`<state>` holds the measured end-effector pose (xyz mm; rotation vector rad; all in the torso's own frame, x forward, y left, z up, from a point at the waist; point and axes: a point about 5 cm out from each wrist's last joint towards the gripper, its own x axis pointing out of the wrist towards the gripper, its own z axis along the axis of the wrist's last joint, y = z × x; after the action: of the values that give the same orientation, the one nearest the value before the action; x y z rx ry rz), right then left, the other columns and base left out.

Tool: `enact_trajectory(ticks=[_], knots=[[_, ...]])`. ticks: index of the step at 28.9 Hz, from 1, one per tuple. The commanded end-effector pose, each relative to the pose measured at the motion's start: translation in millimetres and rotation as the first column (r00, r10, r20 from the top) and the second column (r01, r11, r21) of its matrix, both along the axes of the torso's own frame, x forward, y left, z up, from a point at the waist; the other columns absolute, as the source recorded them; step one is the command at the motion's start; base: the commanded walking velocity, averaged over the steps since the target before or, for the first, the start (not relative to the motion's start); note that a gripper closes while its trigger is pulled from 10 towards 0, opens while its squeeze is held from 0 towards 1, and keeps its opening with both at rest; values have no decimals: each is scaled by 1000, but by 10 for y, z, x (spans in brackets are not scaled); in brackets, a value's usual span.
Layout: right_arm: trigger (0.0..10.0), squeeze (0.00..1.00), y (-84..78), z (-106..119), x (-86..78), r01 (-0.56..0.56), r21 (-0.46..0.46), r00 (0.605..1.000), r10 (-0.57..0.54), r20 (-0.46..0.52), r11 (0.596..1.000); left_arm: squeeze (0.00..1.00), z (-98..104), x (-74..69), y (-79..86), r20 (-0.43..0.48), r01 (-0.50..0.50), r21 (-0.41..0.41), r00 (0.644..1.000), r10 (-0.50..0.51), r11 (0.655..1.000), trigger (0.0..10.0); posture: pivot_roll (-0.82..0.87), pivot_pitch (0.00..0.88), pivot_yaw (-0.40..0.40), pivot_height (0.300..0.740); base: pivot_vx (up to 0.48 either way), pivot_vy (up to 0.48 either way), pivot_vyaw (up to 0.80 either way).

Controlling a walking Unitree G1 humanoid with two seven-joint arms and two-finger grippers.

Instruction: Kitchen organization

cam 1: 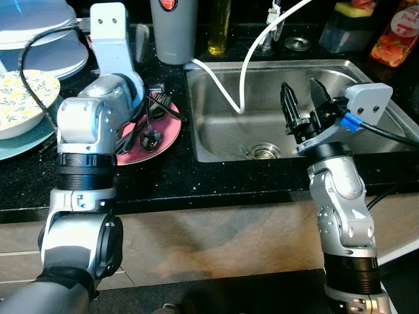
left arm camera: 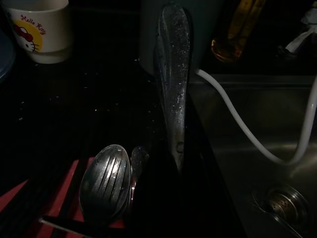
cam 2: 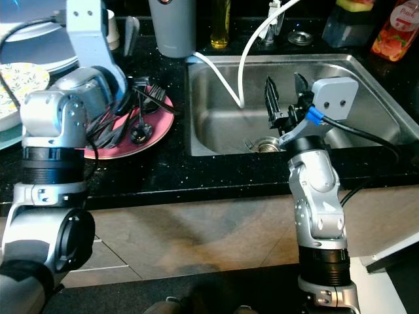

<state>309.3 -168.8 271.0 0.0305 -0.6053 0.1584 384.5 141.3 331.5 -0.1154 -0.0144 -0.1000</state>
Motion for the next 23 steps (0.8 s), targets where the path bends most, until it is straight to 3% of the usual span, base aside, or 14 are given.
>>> enact_trajectory(ticks=[1,4,5,12,14,17,21,23], knots=[[10000,0,-31,6,-20,6,14,1000,-7,0,1000,0,90,14,-25,46,-25,19,999,24,999,10000,79,103,16,740,0,0,0],[10000,0,-50,-1,-30,13,13,1000,-13,-1,1000,0,80,62,-62,32,-14,-21,999,15,1000,10000,75,102,19,740,0,0,0],[10000,0,-55,-7,-30,15,11,1000,-15,-4,1000,0,-31,129,-170,-31,33,-102,999,-36,994,10000,75,100,19,740,0,0,0],[10000,0,-36,-9,-7,10,10,1000,-10,-6,1000,0,-288,295,-545,-118,112,-230,983,-142,967,10000,70,99,21,740,0,0,0],[10000,0,-32,-12,-10,10,8,1000,-10,-5,1000,0,-337,314,-732,-111,175,-181,974,-197,968,10000,64,92,24,740,0,0,0],[10000,0,-41,-8,-11,17,10,1000,-17,-2,1000,0,-337,326,-831,-104,206,-148,969,-222,967,10000,60,87,32,740,0,0,0],[10000,0,-40,-7,-11,18,11,1000,-18,-2,1000,0,-337,335,-839,-103,207,-148,969,-223,967,10000,60,87,32,740,0,0,0],[10000,0,-44,-14,-19,22,14,1000,-22,-2,1000,0,-329,331,-951,-110,240,-169,959,-261,956,10000,58,89,40,740,0,0,0]])
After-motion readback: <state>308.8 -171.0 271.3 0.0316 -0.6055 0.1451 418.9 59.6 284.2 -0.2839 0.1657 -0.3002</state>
